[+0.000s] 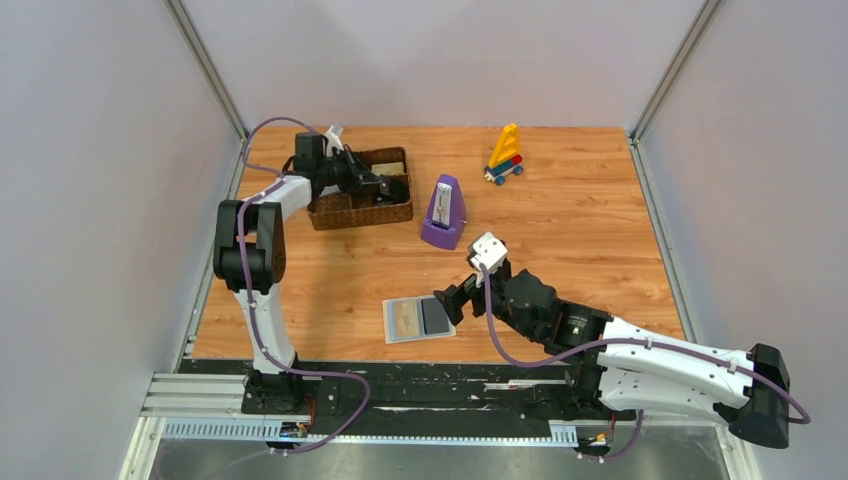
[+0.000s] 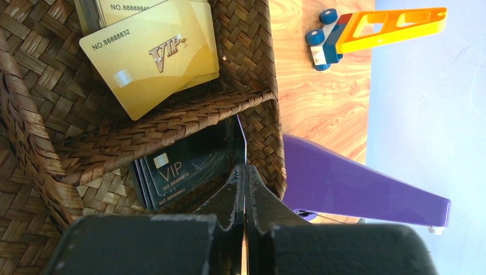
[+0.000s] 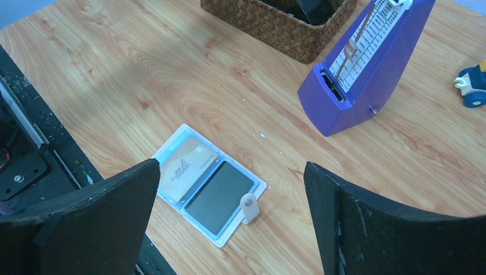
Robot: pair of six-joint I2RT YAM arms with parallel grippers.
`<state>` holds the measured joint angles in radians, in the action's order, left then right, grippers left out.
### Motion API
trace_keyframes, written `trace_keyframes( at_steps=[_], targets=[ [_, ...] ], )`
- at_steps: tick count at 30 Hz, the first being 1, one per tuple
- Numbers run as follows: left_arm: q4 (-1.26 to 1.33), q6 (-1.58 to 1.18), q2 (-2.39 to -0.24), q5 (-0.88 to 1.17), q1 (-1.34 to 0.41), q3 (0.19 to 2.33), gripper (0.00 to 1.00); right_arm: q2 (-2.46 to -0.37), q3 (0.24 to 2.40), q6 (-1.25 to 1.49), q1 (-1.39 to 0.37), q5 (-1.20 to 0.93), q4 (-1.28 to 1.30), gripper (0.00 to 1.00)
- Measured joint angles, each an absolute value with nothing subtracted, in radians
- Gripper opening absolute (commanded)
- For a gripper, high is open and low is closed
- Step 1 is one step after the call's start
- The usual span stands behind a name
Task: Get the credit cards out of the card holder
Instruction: Place the credit card in the storage box.
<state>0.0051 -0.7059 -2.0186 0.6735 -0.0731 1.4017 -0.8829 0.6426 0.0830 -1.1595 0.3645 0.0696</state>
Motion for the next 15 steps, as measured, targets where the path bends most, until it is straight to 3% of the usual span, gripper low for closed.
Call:
trace_keyframes(
  at_steps=[8, 15],
  targets=[
    [0.021, -0.712, -2.052, 0.677, -0.073, 1.402, 0.01, -0.896, 0.643, 0.076, -1.150, 0.364, 0.069, 1.00],
    [0.018, -0.710, -2.073, 0.677, -0.073, 1.402, 0.13, -0.898, 0.643, 0.076, -1.146, 0.361, 0.068, 1.00]
  ],
)
